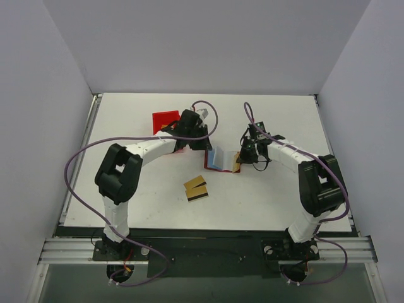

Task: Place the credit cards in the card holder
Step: Open the card holder at the center of the board.

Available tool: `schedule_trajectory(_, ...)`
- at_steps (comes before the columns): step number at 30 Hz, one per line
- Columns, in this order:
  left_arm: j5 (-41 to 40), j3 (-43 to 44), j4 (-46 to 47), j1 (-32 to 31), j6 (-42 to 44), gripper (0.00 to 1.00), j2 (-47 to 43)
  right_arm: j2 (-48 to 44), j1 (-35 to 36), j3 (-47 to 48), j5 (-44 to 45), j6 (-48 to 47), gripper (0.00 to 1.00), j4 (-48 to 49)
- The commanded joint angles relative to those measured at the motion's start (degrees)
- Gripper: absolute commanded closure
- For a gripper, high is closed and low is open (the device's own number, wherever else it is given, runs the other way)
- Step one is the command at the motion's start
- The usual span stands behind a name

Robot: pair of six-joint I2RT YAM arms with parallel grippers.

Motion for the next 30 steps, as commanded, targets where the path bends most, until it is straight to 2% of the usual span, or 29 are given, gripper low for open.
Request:
schedule_trajectory(1,-7.5,2.1,-5.4,-0.3,2.9,0.79,-3.7,2.0,-0.4,1.1,1.3,-0.2,1.00,-2.2)
schedule_trajectory(8,-9.9,4.7,-8.7,-1.5,3.7,1.00,-1.6,2.3,-0.4,1.4,0.8,-0.3,1.00,-2.2)
schedule_trajectory(30,-13.6,8.0,-12.9,-2.5,4.3,1.00,4.6,3.1,-0.9,1.9,0.3,-0.2,1.00,-2.2)
